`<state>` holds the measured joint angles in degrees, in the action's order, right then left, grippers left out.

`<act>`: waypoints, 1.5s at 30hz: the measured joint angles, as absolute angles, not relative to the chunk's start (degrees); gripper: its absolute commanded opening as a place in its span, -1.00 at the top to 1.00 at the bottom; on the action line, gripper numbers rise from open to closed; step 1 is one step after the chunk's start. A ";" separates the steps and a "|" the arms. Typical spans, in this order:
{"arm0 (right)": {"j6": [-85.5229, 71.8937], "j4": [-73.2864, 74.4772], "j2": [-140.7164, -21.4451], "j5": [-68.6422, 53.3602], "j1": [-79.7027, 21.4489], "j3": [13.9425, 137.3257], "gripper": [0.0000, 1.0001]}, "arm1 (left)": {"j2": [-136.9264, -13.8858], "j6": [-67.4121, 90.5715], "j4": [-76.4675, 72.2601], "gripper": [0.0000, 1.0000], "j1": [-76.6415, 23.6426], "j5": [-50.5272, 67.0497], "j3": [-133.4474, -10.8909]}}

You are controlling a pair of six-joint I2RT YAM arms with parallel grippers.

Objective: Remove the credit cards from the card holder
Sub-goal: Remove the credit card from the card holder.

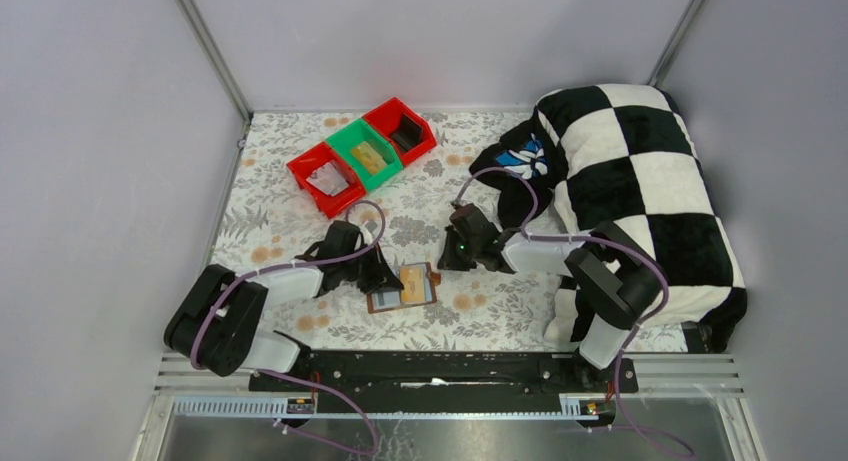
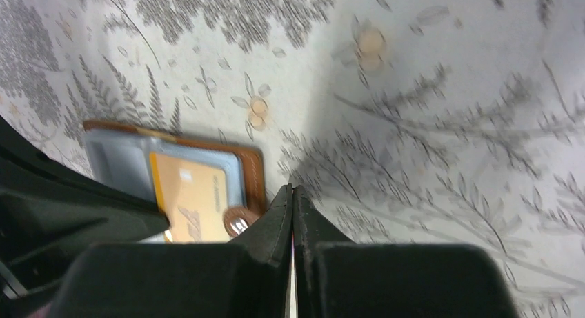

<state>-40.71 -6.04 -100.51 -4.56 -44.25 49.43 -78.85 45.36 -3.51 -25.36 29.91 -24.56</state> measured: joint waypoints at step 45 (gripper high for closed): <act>-43.40 -6.57 -101.41 -5.13 -49.58 50.85 0.69 | -75.50 45.82 0.86 1.00 -24.75 27.16 -24.38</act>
